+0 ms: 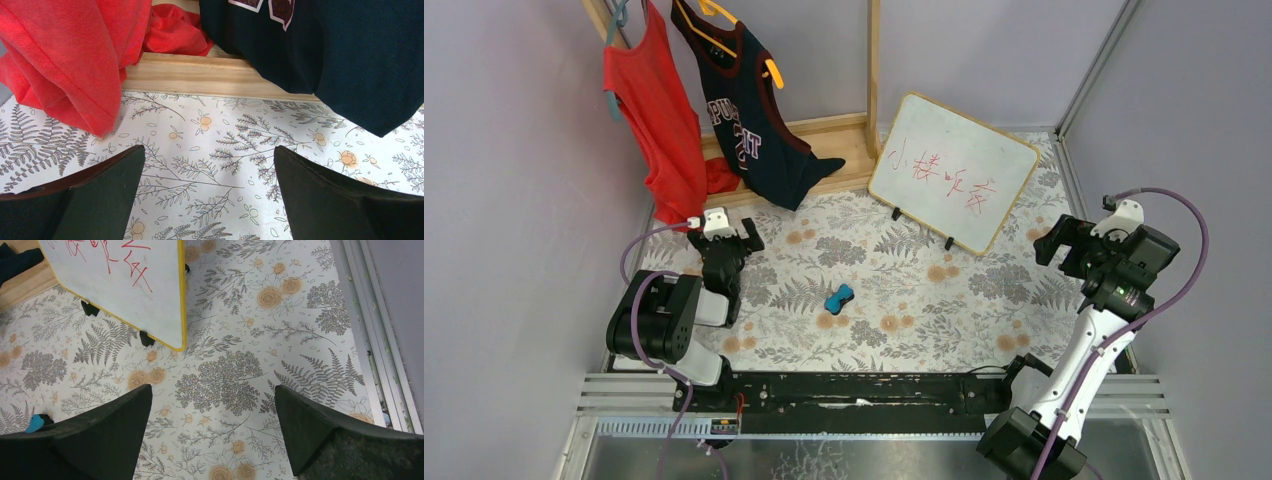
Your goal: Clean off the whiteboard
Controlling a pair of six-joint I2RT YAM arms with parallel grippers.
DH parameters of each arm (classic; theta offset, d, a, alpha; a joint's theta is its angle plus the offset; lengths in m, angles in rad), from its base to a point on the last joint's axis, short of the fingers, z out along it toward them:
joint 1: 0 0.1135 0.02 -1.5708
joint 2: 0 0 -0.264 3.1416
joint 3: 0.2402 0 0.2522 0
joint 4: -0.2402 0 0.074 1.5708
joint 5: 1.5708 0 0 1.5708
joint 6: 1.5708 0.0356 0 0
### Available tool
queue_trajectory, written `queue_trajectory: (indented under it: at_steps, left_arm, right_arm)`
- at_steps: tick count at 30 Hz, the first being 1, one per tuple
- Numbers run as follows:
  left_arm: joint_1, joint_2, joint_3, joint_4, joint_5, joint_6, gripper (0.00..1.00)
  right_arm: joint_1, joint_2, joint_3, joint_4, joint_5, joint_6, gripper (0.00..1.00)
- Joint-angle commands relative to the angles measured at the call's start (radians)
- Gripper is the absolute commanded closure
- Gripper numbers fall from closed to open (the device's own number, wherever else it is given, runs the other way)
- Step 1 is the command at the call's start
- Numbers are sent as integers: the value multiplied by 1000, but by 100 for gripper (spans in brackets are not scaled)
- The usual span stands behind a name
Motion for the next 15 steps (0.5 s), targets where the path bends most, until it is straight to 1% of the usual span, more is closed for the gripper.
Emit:
queue_trajectory:
  at_steps: [1,3,7,10,13,15]
  left_arm:
    - [5,-16,9,11,8,-3,0]
    - [5,-15,10,11,9,-4,0]
    - [3,-17,9,11,9,-1,0]
    - [3,-15,9,11,9,-1,0]
    - [3,-15,9,12,9,-2,0]
    - [4,-16,9,12,8,-2,0]
  right_arm:
    - [-2,5,19,-4,12,-11,1]
    - [-1,20,19,-34,-91,-74,1]
    - [-2,66,41,-85,-143,-125,1]
    - [-2,81,47,-100,-104,-123,1]
    - [-2,53,30,-77,-125,-131,1]
    - [-2,21,7,-42,-113,-111,1]
